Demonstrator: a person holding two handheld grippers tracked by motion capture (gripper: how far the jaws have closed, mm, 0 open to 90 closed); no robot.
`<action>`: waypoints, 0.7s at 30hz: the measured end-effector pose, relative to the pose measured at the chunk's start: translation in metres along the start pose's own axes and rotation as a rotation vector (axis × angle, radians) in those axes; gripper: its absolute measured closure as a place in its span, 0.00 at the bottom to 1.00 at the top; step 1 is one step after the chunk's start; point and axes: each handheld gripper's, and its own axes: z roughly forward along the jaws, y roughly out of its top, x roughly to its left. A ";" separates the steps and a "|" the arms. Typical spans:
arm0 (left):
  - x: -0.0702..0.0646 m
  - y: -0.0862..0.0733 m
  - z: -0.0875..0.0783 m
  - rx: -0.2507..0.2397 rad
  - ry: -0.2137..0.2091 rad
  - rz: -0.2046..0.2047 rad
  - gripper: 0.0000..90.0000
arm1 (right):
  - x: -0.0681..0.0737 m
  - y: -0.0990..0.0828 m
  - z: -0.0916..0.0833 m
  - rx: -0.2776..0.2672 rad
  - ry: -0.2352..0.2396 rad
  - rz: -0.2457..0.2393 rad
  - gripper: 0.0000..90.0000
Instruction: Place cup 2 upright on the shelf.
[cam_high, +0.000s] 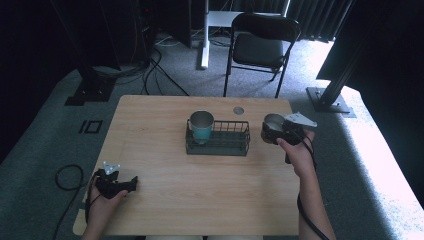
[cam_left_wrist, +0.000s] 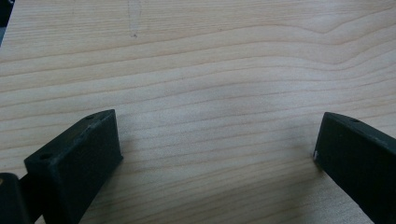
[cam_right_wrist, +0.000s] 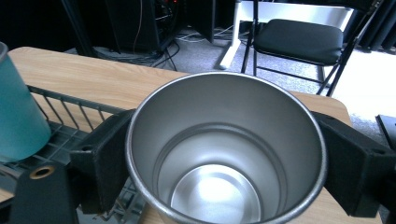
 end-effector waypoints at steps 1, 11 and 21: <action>0.000 0.000 0.000 0.000 0.000 0.000 0.01 | 0.000 0.000 0.000 0.000 0.000 0.000 0.15; 0.000 0.000 0.000 0.000 0.000 0.000 0.01 | 0.011 0.014 0.002 -0.006 0.026 -0.012 0.15; 0.000 0.000 0.000 0.000 0.000 0.000 0.01 | 0.027 0.029 0.007 -0.018 0.059 -0.023 0.15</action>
